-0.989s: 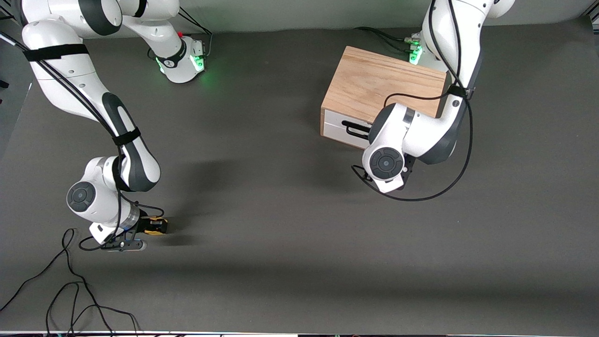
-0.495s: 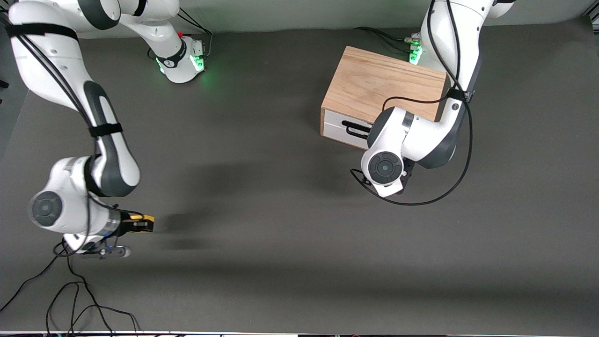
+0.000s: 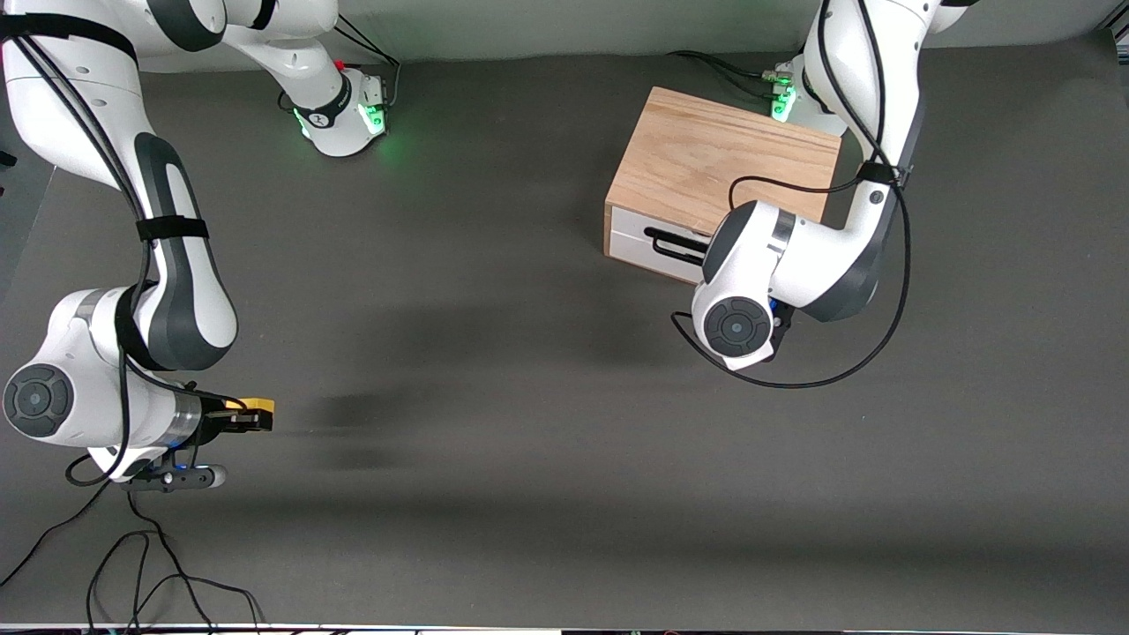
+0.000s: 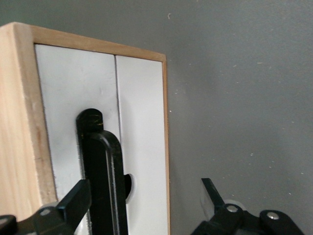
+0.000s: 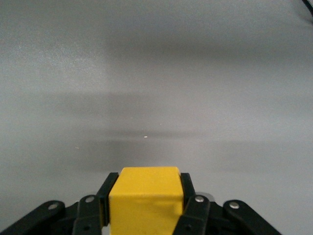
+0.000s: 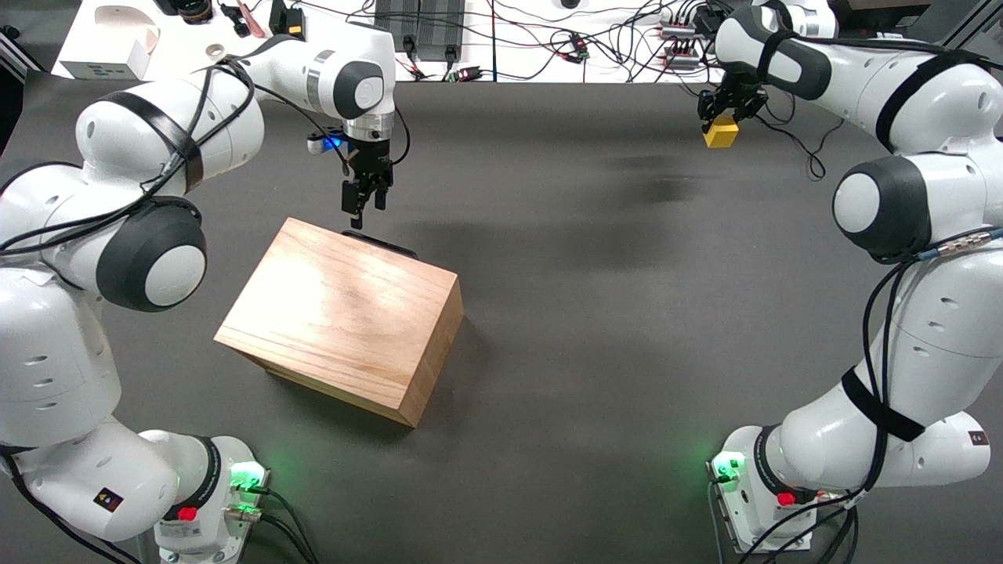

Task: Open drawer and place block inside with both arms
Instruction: 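Pull the drawer open with the left gripper while the right gripper lifts the cube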

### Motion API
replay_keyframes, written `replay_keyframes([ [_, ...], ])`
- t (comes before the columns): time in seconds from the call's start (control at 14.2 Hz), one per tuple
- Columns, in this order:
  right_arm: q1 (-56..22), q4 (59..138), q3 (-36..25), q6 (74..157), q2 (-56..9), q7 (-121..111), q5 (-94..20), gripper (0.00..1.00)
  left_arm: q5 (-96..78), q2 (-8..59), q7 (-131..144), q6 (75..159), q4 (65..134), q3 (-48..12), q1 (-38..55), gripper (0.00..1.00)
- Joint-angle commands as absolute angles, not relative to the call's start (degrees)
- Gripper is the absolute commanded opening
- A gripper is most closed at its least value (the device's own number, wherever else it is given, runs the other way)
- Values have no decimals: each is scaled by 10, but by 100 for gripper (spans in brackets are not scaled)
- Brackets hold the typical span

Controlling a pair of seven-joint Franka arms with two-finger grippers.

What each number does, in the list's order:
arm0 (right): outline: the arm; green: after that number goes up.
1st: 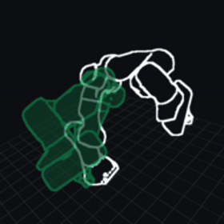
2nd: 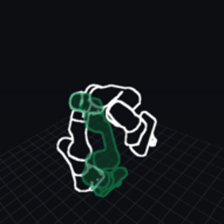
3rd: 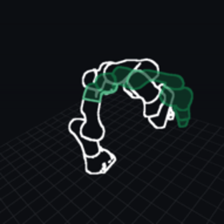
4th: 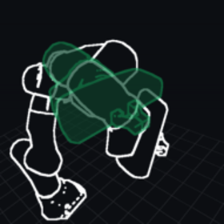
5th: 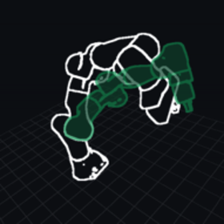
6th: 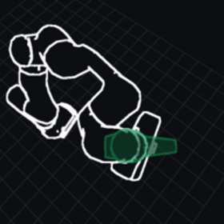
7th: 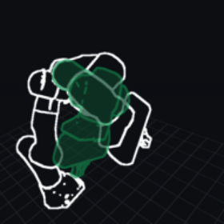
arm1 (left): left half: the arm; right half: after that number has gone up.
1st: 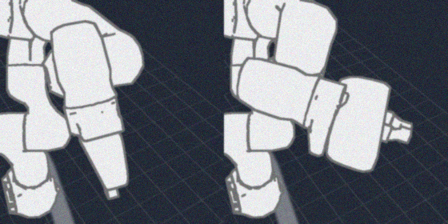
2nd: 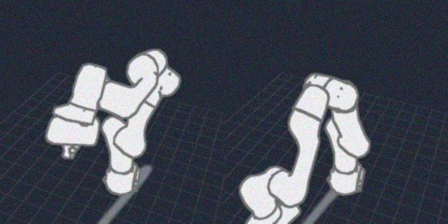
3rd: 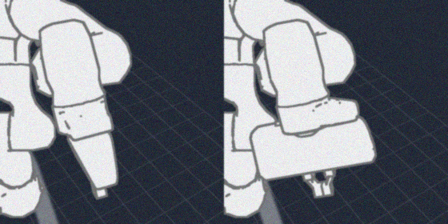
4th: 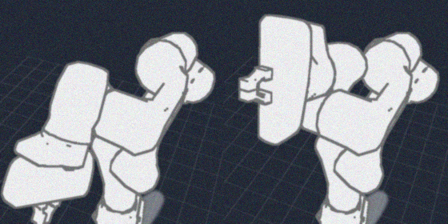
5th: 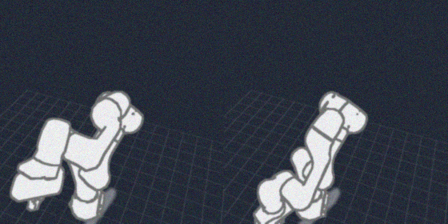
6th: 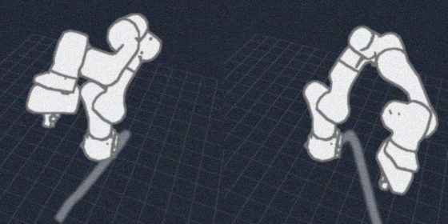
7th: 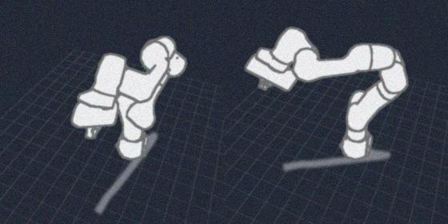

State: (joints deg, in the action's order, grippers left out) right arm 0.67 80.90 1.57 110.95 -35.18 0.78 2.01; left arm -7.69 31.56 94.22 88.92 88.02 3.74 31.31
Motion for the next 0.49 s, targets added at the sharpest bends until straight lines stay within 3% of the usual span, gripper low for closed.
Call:
replay_keyframes([
  [0.0, -1, 800, 17, 1092, -351, 2, 32, 0, -80, 340, 946, 882, 875, 39, 316, 100],
  [0.42, -11, 797, 18, 1068, -325, 2, 33, 0, -82, 368, 947, 899, 877, 38, 319, 100],
])
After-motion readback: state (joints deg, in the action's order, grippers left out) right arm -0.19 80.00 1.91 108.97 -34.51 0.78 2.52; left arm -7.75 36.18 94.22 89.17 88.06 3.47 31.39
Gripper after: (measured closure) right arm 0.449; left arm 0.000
